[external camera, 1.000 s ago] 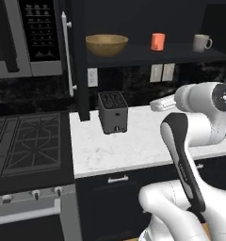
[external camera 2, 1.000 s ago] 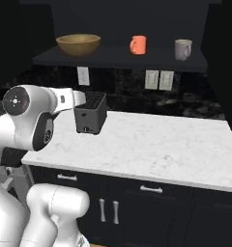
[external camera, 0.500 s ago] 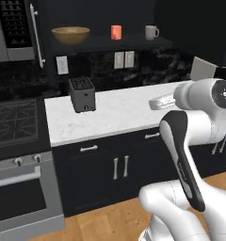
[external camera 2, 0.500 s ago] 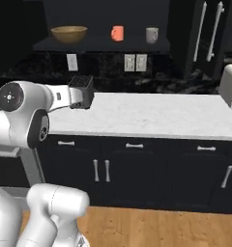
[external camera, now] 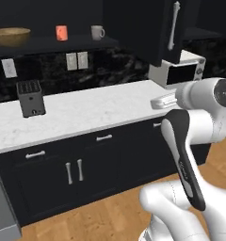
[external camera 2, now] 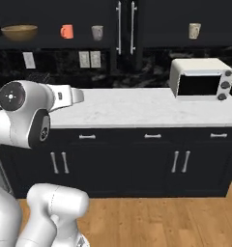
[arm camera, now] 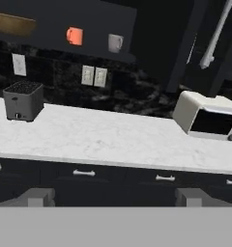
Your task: Gather all objects into one cabinet and sort the glasses and bowls to opposite sides.
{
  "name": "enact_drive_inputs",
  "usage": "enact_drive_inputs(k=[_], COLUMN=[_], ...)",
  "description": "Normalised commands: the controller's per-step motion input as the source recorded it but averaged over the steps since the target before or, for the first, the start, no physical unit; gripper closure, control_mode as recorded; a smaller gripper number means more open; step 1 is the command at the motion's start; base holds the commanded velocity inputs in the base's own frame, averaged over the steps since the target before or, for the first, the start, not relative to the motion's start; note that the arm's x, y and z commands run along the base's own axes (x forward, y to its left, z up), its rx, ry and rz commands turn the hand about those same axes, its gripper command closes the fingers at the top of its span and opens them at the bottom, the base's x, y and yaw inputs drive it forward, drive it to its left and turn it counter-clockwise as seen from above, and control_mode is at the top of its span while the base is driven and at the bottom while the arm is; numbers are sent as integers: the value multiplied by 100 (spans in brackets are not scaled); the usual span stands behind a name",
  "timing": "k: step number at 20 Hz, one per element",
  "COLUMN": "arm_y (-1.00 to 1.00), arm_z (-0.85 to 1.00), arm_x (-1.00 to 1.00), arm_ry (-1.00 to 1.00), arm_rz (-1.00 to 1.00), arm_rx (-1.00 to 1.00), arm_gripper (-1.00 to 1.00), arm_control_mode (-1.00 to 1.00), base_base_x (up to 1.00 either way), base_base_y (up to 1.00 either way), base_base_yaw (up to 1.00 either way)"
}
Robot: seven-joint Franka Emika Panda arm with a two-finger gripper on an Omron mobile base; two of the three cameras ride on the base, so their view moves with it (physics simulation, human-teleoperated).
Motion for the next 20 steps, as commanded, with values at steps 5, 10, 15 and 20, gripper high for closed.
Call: enact_drive_inputs(k=[5, 10, 15, 20], arm_y=[0, 0, 0, 0], arm_z=[0, 0, 0, 0], arm_x=[0, 0, 0, 0], arm_ry=[0, 0, 0, 0], arm_rz=[0, 0, 0, 0], arm_rx=[0, 0, 0, 0], arm_gripper=[-100, -100, -100, -100], arm_control_mode=[100, 100, 100, 100], base_base_x=[-3, -4, 0, 18], base_base_y=[-83, -77, -49, -53], base_base_yaw=[-2, 0, 0, 0])
